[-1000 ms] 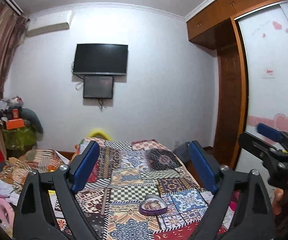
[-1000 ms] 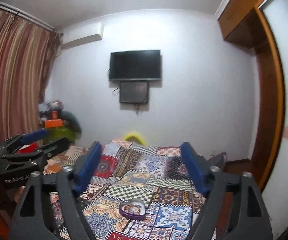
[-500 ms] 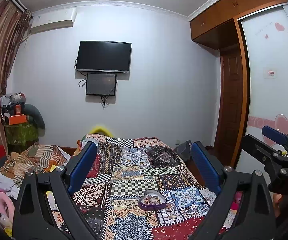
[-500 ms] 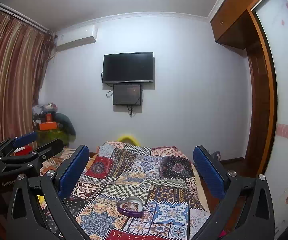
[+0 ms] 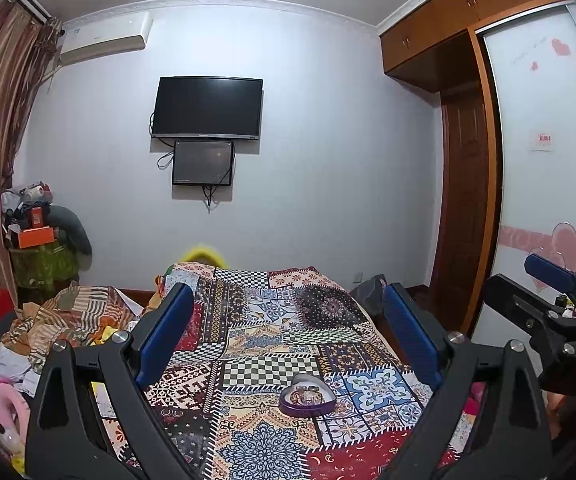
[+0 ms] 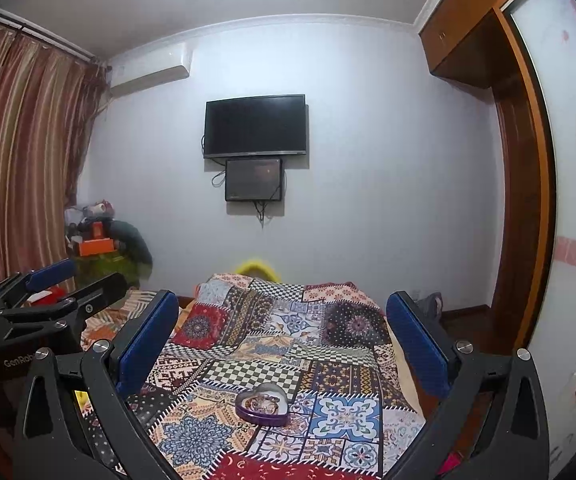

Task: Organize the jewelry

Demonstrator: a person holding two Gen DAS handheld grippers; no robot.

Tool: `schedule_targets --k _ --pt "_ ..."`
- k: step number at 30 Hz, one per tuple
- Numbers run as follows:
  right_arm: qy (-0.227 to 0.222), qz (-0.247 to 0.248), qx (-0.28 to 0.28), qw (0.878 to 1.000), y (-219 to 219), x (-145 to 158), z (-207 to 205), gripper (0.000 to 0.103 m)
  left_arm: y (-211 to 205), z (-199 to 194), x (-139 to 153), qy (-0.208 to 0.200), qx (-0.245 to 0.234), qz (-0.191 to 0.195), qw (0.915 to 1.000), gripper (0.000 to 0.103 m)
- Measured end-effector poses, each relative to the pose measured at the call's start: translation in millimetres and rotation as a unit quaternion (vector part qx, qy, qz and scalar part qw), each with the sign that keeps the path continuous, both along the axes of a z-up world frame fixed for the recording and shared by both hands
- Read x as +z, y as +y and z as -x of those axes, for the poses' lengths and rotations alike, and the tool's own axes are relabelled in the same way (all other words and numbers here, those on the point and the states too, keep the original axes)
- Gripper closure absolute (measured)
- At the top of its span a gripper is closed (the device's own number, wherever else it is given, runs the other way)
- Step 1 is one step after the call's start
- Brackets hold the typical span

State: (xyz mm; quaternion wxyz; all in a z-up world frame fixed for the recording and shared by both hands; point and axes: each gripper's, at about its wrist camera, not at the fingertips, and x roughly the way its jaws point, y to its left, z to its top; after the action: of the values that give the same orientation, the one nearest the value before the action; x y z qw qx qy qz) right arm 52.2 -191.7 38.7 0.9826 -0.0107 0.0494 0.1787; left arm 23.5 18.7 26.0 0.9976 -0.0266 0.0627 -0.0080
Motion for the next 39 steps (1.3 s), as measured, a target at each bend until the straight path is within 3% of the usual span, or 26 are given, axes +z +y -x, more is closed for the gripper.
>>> schedule_targets --k 39 --pt "0.016 -0.011 -0.002 1.000 -7.9 1.3 -3.2 0.000 -6.8 -6.5 -1.5 0.010 -0.022 0.002 0.9997 0.004"
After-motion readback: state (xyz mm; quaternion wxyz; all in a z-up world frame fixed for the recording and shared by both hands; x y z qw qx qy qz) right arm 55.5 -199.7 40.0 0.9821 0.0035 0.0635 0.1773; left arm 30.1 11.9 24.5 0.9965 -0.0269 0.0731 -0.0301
